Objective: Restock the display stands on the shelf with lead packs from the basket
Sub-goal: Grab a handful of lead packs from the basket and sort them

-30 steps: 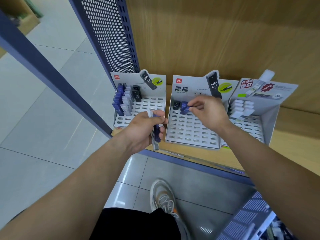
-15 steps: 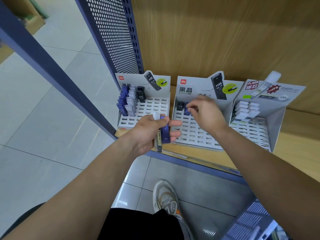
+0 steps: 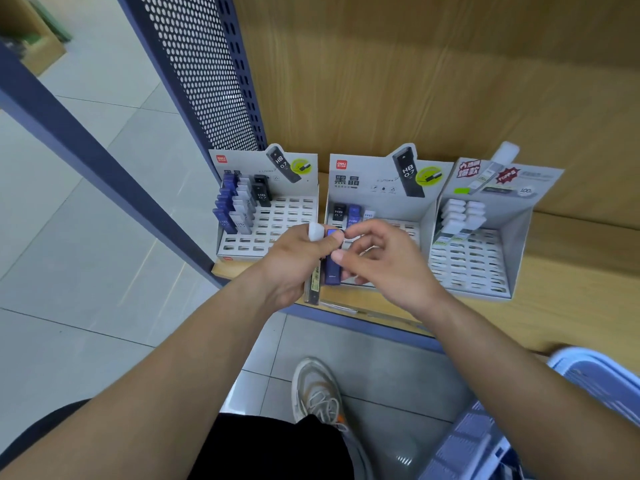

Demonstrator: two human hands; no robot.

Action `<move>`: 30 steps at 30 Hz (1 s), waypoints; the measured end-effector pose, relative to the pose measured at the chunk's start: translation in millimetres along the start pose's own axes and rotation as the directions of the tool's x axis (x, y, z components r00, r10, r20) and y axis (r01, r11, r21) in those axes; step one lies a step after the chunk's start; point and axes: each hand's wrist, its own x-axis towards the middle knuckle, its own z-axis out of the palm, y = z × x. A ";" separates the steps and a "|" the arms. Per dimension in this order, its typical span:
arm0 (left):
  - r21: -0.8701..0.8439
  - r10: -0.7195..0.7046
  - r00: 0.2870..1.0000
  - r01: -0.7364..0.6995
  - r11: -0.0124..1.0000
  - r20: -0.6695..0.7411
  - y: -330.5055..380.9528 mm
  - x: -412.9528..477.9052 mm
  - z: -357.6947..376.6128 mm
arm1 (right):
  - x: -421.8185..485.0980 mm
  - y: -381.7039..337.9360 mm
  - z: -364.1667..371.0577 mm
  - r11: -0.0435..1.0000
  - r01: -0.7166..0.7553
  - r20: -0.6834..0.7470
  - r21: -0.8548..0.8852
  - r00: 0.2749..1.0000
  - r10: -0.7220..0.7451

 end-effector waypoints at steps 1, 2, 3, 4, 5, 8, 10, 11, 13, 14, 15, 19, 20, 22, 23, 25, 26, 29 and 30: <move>0.028 0.024 1.000 -0.024 0.999 -0.004 -0.8 -0.4 2.2 | -1.5 -0.9 -0.2 1.000 -0.001 -0.003 0.008 1.000 0.001; 0.045 0.044 0.999 -0.043 0.998 -0.009 -0.5 -1.5 4.5 | -2.6 -1.4 -1.5 1.000 -0.005 -0.006 0.020 1.000 0.005; 0.060 0.061 0.998 -0.060 0.996 -0.012 0.2 -2.6 6.4 | -3.3 -1.7 -3.7 1.000 -0.001 0.003 0.027 1.000 0.001; 0.072 0.074 0.997 -0.073 0.995 -0.016 0.3 -3.1 7.6 | -3.7 -2.6 -6.0 1.000 0.011 0.023 0.019 1.000 -0.012; 0.082 0.084 0.996 -0.082 0.993 -0.019 0.2 -4.2 8.7 | -4.2 -3.5 -8.8 1.000 0.027 0.048 0.000 0.998 -0.027; 0.072 0.081 0.996 -0.078 0.994 -0.035 -1.1 -7.3 11.6 | -5.2 -7.3 -14.5 0.998 0.053 0.083 -0.033 0.995 -0.050; 0.076 0.079 0.996 -0.075 0.994 -0.050 -2.1 -7.0 12.2 | -4.6 -6.2 -16.1 0.998 0.049 0.060 -0.049 0.997 -0.046; 0.082 0.081 0.995 -0.076 0.994 -0.060 -2.4 -6.5 11.5 | -3.7 -4.7 -17.0 0.997 0.048 0.041 -0.054 0.998 -0.046; 0.068 0.059 0.996 -0.055 0.996 -0.060 -1.9 -5.3 8.9 | -0.7 -1.9 -19.8 0.999 0.049 -0.010 -0.022 0.999 -0.050; 0.044 0.036 0.998 -0.033 0.998 -0.056 -1.4 -4.9 7.1 | 1.5 -1.0 -22.0 0.999 0.049 -0.043 0.020 0.998 -0.048; 0.024 0.014 0.998 -0.012 1.000 -0.053 -1.4 -4.2 5.1 | 5.5 0.8 -25.4 0.997 0.048 -0.087 0.059 0.995 -0.043; 0.088 -0.029 0.994 0.038 0.995 -0.103 -6.4 -1.0 -7.0 | 33.6 18.1 -42.2 0.993 0.092 -0.269 -0.078 0.957 -0.110; 0.108 -0.035 0.993 0.047 0.993 -0.113 -8.3 0.3 -10.1 | 41.6 22.7 -44.7 0.982 0.106 -0.275 -0.158 0.950 -0.146; 0.145 -0.049 0.991 0.067 0.987 -0.125 -10.7 2.4 -12.9 | 56.3 27.8 -45.2 0.948 0.127 -0.257 -0.292 0.944 -0.206; 0.152 -0.068 0.989 0.087 0.985 -0.132 -10.5 3.1 -12.9 | 63.1 28.6 -43.6 0.924 0.141 -0.239 -0.356 0.942 -0.236; 0.117 -0.117 0.982 0.135 0.984 -0.148 -8.5 4.1 -11.2 | 75.0 29.7 -38.9 0.878 0.149 -0.203 -0.456 0.943 -0.265; 0.088 -0.138 0.978 0.153 0.984 -0.155 -7.0 4.8 -10.2 | 79.5 31.0 -37.1 0.864 0.138 -0.188 -0.484 0.948 -0.257; 0.020 -0.177 0.966 0.184 0.983 -0.187 -5.1 8.7 -9.9 | 85.7 39.7 -35.2 0.837 0.109 -0.166 -0.536 0.959 -0.231; 0.001 -0.183 0.963 0.186 0.982 -0.196 -5.3 10.4 -10.8 | 85.4 42.7 -36.0 0.829 0.111 -0.158 -0.549 0.959 -0.234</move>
